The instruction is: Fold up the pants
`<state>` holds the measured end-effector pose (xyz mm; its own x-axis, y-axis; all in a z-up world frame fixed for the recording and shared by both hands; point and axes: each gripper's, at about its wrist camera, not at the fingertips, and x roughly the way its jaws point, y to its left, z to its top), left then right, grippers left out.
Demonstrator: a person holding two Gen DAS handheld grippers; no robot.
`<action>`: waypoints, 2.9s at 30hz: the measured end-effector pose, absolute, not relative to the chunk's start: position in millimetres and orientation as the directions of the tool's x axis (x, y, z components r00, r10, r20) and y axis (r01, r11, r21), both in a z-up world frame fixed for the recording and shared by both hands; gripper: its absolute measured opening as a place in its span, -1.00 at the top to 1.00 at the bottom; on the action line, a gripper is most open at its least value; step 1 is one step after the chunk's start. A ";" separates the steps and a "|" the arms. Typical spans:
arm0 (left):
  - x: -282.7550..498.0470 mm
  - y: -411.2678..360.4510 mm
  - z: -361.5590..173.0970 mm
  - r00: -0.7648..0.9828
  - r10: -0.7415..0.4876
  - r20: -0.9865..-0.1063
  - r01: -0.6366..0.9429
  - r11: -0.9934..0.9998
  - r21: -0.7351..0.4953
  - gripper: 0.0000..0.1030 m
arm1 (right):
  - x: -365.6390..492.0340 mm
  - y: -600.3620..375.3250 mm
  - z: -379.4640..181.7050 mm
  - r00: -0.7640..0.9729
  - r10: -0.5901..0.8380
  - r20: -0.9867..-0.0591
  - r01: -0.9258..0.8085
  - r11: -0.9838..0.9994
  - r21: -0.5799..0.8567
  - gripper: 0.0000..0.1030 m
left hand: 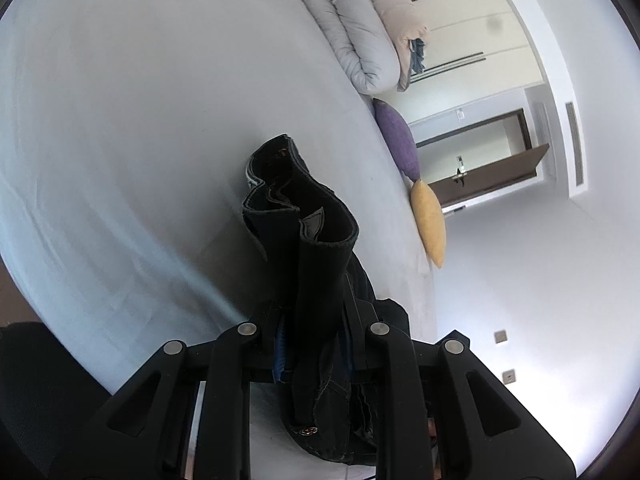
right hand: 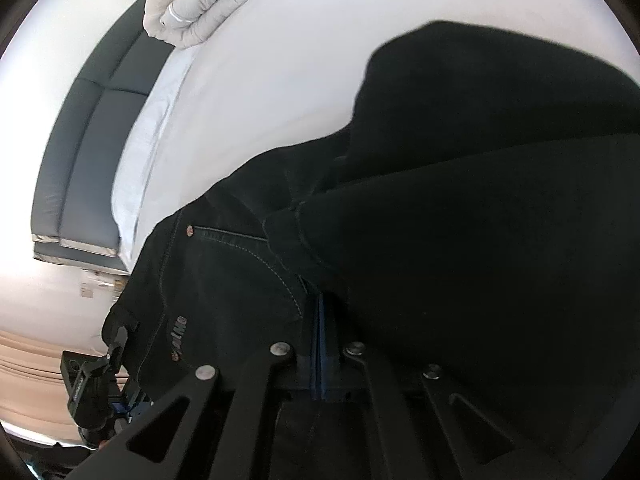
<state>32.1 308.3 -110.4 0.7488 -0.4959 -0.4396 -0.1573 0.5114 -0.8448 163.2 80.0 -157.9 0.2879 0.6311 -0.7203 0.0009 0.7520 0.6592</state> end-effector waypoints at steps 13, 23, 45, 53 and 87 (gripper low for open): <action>35.7 249.7 -55.7 0.743 -0.489 -0.457 0.000 0.683 -0.730 0.71 | 146.9 69.1 -160.3 0.361 0.660 -0.659 -0.074 0.725 0.685 1.00; 29.5 93.3 -18.5 0.681 -0.480 -0.553 0.290 0.870 -0.399 0.73 | 117.3 -38.4 -144.3 0.466 0.777 -0.424 0.009 0.475 0.880 -0.08; -38.4 -43.2 -82.9 0.657 -0.325 -0.681 0.527 0.843 0.106 0.74 | 135.5 -29.1 -157.6 0.349 0.791 -0.503 0.032 0.526 0.850 -0.11; -28.6 -40.7 -79.9 0.661 -0.338 -0.670 0.544 0.831 0.117 0.75 | 141.7 -25.1 -154.6 0.339 0.795 -0.503 0.009 0.531 0.847 0.34; -63.0 -89.9 -61.5 0.570 -0.453 -0.685 0.702 0.702 0.119 0.77 | 63.8 -107.7 -146.6 0.526 0.675 -0.518 0.033 0.592 0.805 0.77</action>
<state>-63.0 -89.9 -61.5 0.5697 -0.4535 -0.6854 0.7019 0.7023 0.1188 63.8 -107.7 -146.6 0.5260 0.6749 -0.5175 0.0327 0.5920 0.8053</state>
